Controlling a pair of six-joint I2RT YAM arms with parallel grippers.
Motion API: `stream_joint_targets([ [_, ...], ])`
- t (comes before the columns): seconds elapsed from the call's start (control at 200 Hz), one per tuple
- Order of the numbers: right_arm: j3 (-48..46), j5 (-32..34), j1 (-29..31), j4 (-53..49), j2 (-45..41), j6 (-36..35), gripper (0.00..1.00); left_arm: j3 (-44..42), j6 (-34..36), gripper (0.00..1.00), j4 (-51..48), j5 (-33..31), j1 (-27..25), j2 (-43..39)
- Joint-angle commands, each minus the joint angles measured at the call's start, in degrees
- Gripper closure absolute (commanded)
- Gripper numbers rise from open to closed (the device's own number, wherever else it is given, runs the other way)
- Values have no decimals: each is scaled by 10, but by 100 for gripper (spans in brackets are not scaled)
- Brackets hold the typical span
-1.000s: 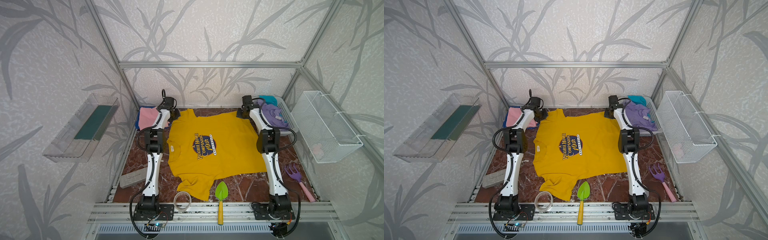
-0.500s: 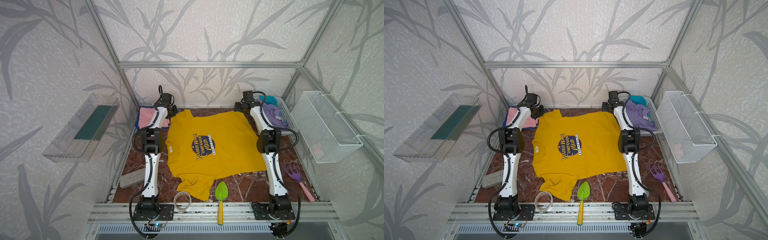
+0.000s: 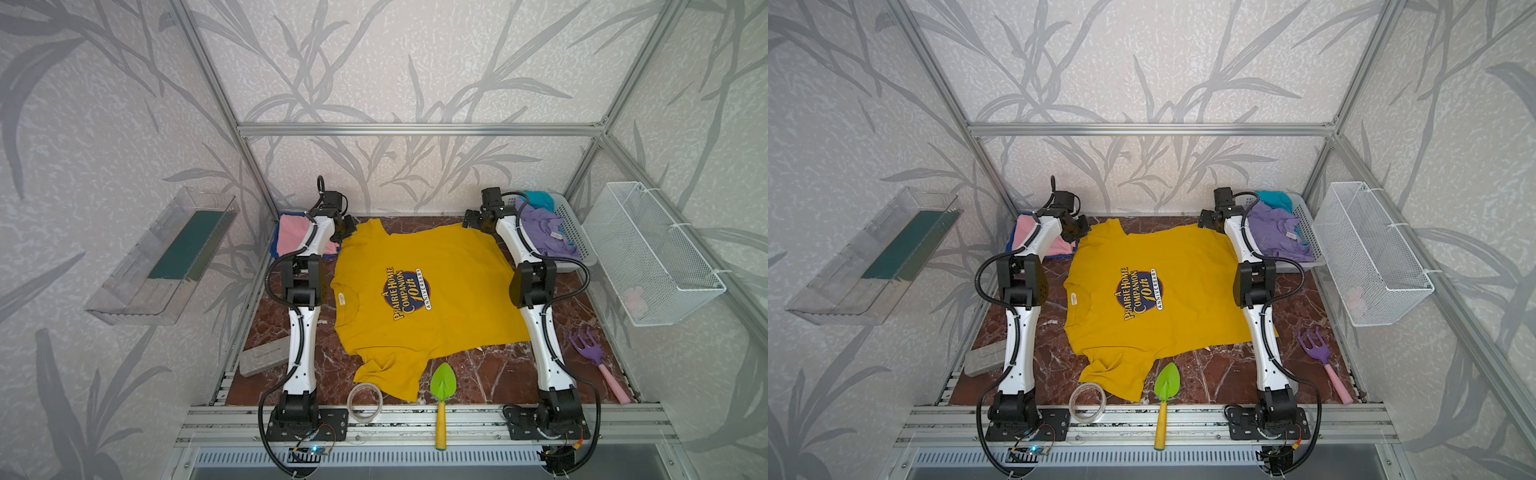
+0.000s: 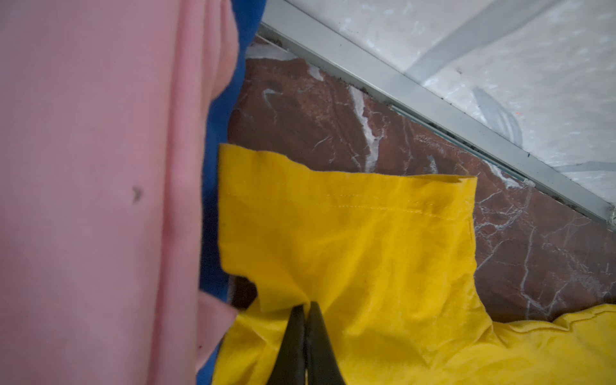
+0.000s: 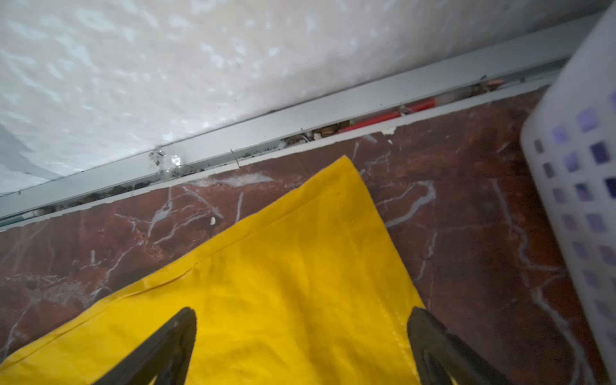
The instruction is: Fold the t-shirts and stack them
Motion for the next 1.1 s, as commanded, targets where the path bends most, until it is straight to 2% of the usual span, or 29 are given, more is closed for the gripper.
stream_joint_targets([
  [0.0, 0, 30, -2, -44, 19, 34, 1, -16, 0, 100, 6, 8, -1, -44],
  [0.09, -1, 16, 2, -49, 29, 44, 1, -21, 0, 100, 7, 12, -1, -47],
  [0.2, 1, -38, 21, -40, 37, 43, 0, -27, -4, 100, 13, 16, -1, -48],
  [0.34, 2, -29, 48, -33, 38, 30, 10, -25, -10, 100, 16, 26, -1, -46],
  [0.39, 0, -28, 48, -31, 39, 36, 24, -25, -9, 100, 16, 29, -1, -46],
  [0.42, -1, -24, 47, -31, 38, 39, 38, -25, -9, 100, 16, 29, -1, -46],
  [0.47, -6, -17, 44, -29, 37, 40, 68, -25, -7, 100, 15, 31, -1, -47],
  [0.51, -11, -12, 41, -26, 34, 40, 77, -26, -5, 100, 14, 32, -1, -47],
  [0.775, -86, -22, 9, 58, -27, 29, 84, -27, 5, 100, 5, 31, 0, -52],
  [0.925, -86, 7, -17, 41, -52, 4, 85, -28, 11, 100, 2, 21, 7, -65],
  [1.02, -99, 16, -33, 28, -67, -1, 83, -27, 10, 100, 3, 14, 14, -71],
  [1.095, -121, 11, -37, 29, -80, -7, 77, -21, 10, 100, 3, 8, 18, -71],
])
